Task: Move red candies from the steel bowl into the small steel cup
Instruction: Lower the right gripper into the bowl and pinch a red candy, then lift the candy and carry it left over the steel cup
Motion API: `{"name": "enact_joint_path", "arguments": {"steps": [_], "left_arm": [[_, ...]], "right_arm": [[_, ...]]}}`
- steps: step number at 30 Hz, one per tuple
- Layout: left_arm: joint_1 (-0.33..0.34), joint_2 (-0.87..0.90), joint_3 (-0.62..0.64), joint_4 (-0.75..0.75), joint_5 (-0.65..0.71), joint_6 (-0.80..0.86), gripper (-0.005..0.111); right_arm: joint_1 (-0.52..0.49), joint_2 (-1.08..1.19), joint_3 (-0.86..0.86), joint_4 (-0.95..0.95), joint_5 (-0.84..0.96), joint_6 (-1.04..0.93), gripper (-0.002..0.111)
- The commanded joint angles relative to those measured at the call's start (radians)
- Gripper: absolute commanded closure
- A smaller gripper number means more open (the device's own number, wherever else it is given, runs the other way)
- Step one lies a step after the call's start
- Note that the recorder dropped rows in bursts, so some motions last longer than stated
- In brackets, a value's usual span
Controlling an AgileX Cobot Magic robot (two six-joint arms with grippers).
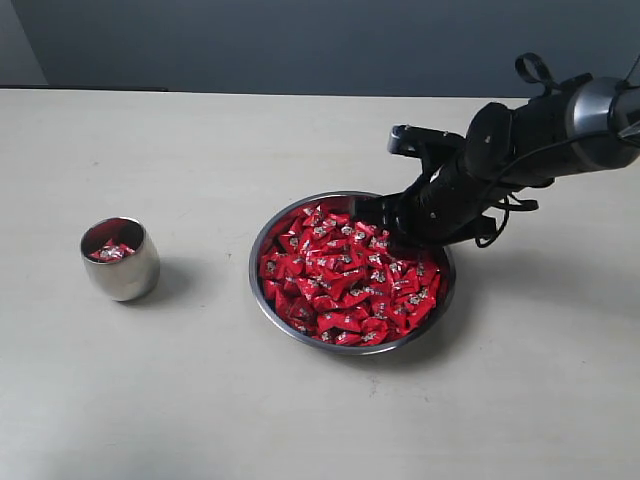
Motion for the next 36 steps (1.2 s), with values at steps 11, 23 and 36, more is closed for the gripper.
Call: {"name": "enact_joint_path", "arguments": {"steps": [11,23,36], "left_arm": [[0.001,-0.004,0.004,-0.002,-0.002,-0.002,0.106],[0.001,-0.004,0.004,-0.002,-0.002,-0.002,0.106],[0.001,-0.004,0.004,-0.002,-0.002,-0.002,0.106]], "right_arm": [[0.002,-0.159,-0.002,-0.064,0.018,-0.016,0.109],[0.008,-0.168,-0.002,-0.087,0.033,-0.058,0.109],[0.03,-0.166,-0.073,-0.002,0.033,-0.245,0.109]]}}
